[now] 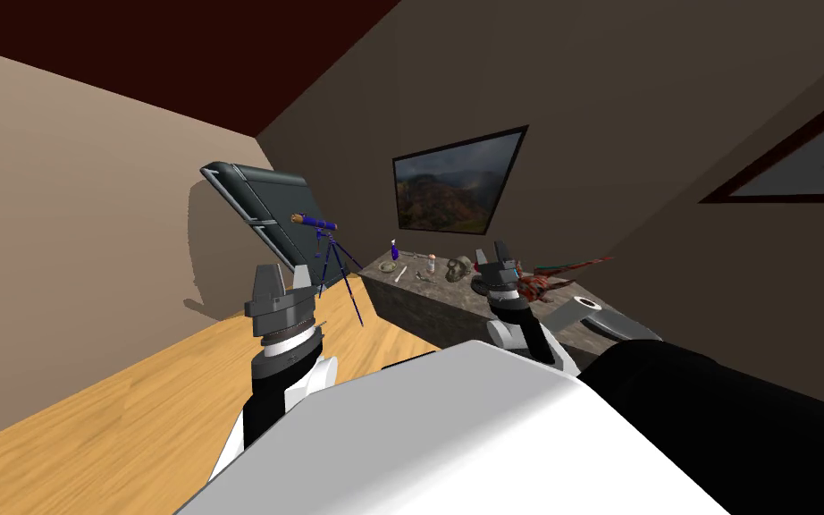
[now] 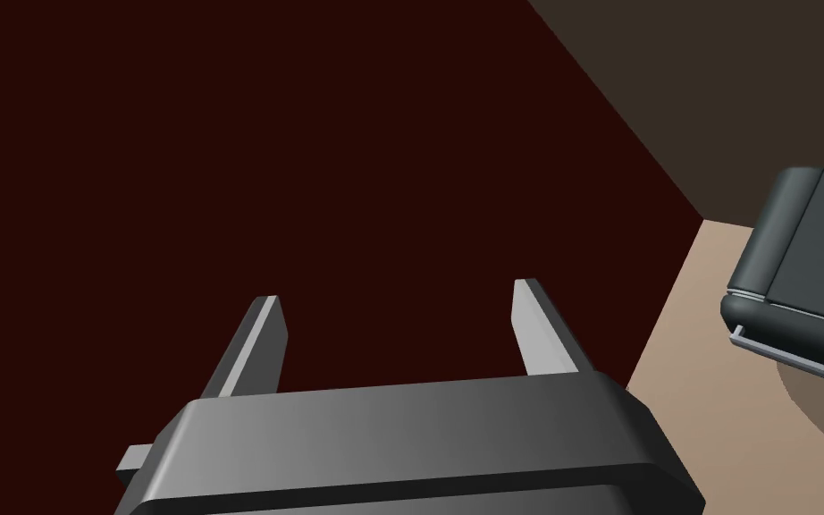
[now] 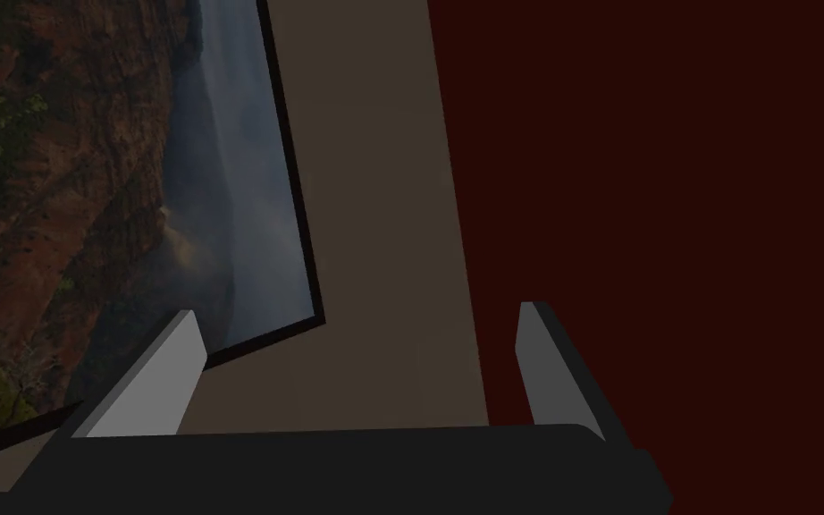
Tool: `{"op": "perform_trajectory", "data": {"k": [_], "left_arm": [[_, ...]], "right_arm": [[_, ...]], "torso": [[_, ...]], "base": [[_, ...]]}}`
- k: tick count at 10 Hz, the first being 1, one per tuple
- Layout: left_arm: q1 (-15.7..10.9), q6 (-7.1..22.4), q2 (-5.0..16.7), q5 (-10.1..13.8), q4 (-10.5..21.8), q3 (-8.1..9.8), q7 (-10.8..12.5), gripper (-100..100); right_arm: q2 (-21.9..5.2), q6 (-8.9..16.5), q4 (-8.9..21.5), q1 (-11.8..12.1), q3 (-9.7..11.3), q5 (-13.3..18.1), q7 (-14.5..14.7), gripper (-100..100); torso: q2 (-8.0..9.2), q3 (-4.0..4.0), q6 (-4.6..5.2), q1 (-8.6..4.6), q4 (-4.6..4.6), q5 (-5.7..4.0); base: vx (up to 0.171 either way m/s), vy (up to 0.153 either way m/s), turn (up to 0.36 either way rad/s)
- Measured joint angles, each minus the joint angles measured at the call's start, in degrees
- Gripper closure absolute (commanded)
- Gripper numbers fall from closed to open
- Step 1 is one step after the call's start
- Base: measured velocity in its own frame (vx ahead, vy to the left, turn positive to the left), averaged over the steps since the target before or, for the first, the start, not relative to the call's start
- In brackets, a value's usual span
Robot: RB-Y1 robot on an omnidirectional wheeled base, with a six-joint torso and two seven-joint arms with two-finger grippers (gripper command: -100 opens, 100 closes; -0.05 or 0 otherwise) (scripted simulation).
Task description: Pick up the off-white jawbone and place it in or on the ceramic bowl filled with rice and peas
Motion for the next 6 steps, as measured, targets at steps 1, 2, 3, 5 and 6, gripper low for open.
{"op": "perform_trajectory", "data": {"k": [1, 2, 3, 5, 6], "left_arm": [[0.0, 0.0, 0.0, 0.0, 0.0, 0.00, 0.0, 0], [0.0, 0.0, 0.0, 0.0, 0.0, 0.00, 0.0, 0], [0.0, 0.0, 0.0, 0.0, 0.0, 0.00, 0.0, 0], [0.0, 0.0, 0.0, 0.0, 0.0, 0.00, 0.0, 0], [0.0, 0.0, 0.0, 0.0, 0.0, 0.00, 0.0, 0]], "right_arm": [[-1.6, 0.5, 0.2, 0.7, -1.5, -0.2, 0.2, -100], [-3.4, 1.0, 0.9, 1.1, -2.9, -0.3, 0.6, -100], [-5.1, 1.6, 1.4, 1.7, -4.2, -0.2, 1.0, -100], [-8.4, 2.8, 2.5, 3.3, -6.7, 0.0, 1.9, -100], [-9.7, 3.1, 3.1, 3.6, -7.4, 0.0, 2.2, -100]], "torso": [[-0.03, -0.02, 0.00, 0.02, -0.01, 0.01], [-0.05, -0.03, 0.00, 0.04, -0.01, 0.01], [-0.07, -0.04, 0.00, 0.06, -0.02, 0.01], [-0.14, -0.08, -0.01, 0.13, -0.03, 0.03], [-0.13, -0.08, 0.02, 0.16, -0.03, 0.03]], "base": [[0.013, -0.023, 0.158], [0.016, -0.018, 0.136], [0.027, -0.010, 0.124], [0.032, 0.000, 0.114], [0.024, 0.006, 0.095]]}}
